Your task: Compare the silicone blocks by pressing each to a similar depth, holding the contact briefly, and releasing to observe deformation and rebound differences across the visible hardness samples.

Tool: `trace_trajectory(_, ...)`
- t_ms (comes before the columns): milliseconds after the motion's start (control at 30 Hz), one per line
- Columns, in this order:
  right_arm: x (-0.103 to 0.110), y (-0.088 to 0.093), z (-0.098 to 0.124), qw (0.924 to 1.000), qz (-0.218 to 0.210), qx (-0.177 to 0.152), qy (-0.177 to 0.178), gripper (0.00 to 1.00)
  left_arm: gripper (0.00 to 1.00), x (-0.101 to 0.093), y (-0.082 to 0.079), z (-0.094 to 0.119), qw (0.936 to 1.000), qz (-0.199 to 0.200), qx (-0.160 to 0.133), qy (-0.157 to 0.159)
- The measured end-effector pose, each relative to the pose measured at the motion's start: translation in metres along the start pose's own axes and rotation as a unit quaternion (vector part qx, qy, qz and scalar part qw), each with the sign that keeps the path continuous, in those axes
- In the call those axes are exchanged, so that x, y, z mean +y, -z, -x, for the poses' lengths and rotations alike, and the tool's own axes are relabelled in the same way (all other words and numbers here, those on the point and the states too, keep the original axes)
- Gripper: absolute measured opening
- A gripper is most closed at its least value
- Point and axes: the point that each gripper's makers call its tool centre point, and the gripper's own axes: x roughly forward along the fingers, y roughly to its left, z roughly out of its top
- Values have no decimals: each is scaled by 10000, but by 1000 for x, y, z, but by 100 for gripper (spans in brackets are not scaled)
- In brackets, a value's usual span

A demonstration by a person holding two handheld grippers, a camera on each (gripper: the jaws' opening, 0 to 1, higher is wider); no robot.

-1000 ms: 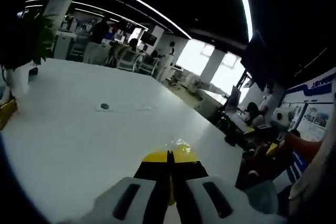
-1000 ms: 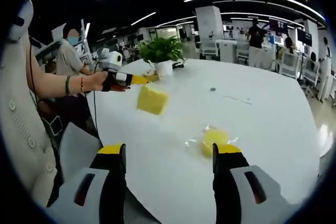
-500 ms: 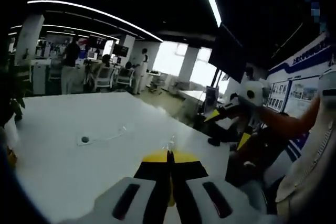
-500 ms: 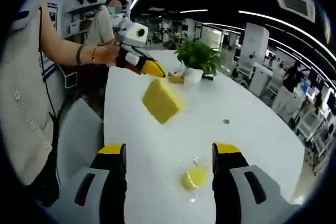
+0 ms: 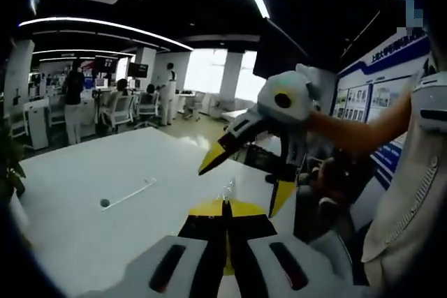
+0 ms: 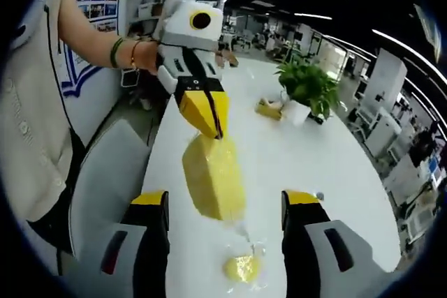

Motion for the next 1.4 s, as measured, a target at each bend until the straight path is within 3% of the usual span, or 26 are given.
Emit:
trace_trajectory(67, 2, 0, -7, 9999, 54, 75, -95, 59, 0, 4, 0, 0, 10000, -31, 30, 39)
trace_trajectory(300, 1, 5, -31, 9978, 142, 363, -528, 54, 0, -11, -3, -8, 9997, -120, 39, 208)
trace_trajectory(600, 14, 7, -39, 9946, 86, 478, -912, 43, 0, -23, -11, -12, 9991, -273, -31, 320)
trace_trajectory(767, 19, 4, -39, 9944, 260, 390, -945, 35, 0, -30, -15, -13, 9985, -366, -48, 398)
trace_trajectory(933, 23, 1, -37, 9942, -31, 389, -1004, 31, 0, -37, -16, -12, 9979, -487, -28, 438)
trace_trajectory(1067, 26, -1, -34, 9955, 335, 335, -827, 25, 0, -43, -17, -11, 9972, -570, -35, 476)
trace_trajectory(1400, 37, 2, -30, 9925, 111, 769, -944, 11, 0, -54, -17, -10, 9958, -773, -24, 499)
